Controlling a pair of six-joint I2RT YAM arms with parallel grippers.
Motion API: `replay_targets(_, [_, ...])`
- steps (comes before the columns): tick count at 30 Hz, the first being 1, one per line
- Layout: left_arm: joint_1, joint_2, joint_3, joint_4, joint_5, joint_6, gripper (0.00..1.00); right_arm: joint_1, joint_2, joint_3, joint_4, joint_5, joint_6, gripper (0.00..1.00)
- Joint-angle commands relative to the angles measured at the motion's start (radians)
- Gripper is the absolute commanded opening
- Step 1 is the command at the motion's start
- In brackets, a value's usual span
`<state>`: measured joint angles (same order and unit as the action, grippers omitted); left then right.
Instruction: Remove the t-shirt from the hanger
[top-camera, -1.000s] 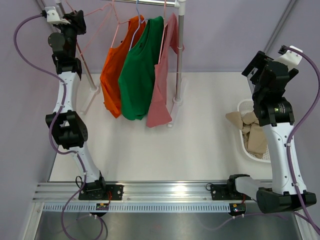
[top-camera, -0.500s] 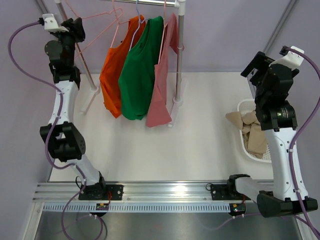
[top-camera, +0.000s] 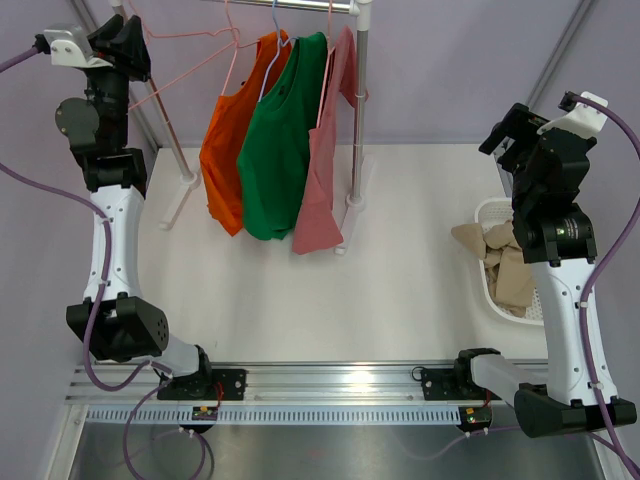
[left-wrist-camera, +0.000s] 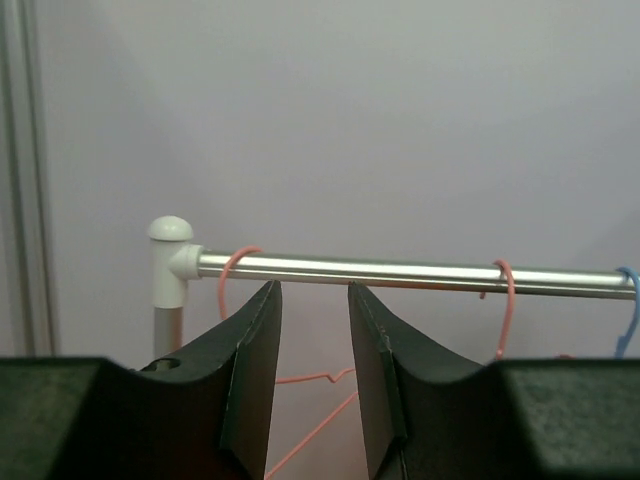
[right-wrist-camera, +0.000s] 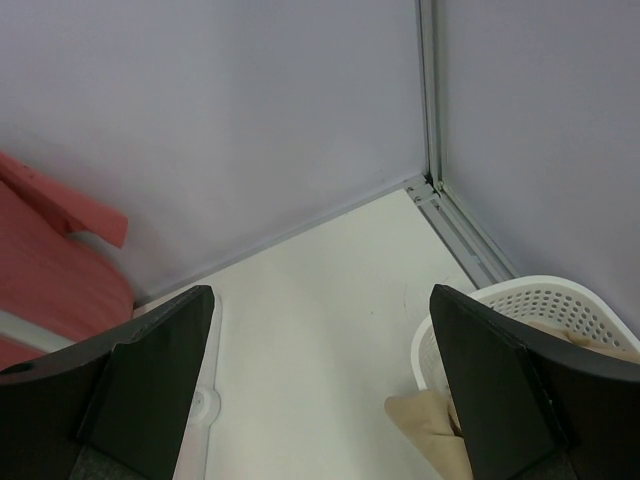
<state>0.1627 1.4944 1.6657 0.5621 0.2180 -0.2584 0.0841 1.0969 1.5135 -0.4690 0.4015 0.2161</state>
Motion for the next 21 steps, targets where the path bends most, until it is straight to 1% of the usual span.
replay_targets(1, [0.0, 0.009, 0.042, -0.042, 0.121, -0.073, 0.37, 0.016, -0.014, 0.04, 0.012, -0.02, 0.012, 0.99])
replay_targets(4, [-0.034, 0.027, 0.078, -0.114, 0.161, -0.076, 0.38, 0.017, -0.017, 0.036, 0.013, -0.023, 0.014, 0.99])
replay_targets(8, [-0.103, 0.041, 0.086, -0.157, 0.213, -0.007, 0.4, 0.019, -0.025, 0.034, 0.013, -0.033, 0.016, 0.99])
replay_targets(12, [-0.149, 0.105, 0.19, -0.281, 0.259, 0.039, 0.4, 0.02, -0.029, 0.042, 0.004, -0.044, 0.014, 1.0])
replay_targets(13, [-0.156, 0.118, 0.209, -0.335, 0.265, 0.053, 0.4, 0.019, -0.032, 0.04, 0.004, -0.047, 0.012, 1.0])
replay_targets(14, [-0.184, 0.127, 0.224, -0.359, 0.265, 0.083, 0.41, 0.02, -0.038, 0.039, 0.006, -0.05, 0.012, 0.99])
replay_targets(16, [-0.202, 0.147, 0.243, -0.384, 0.279, 0.096, 0.41, 0.019, -0.042, 0.039, 0.0, -0.053, 0.014, 0.99])
replay_targets(21, [-0.212, 0.161, 0.229, -0.386, 0.267, 0.113, 0.42, 0.02, -0.058, 0.042, -0.01, -0.052, 0.014, 0.99])
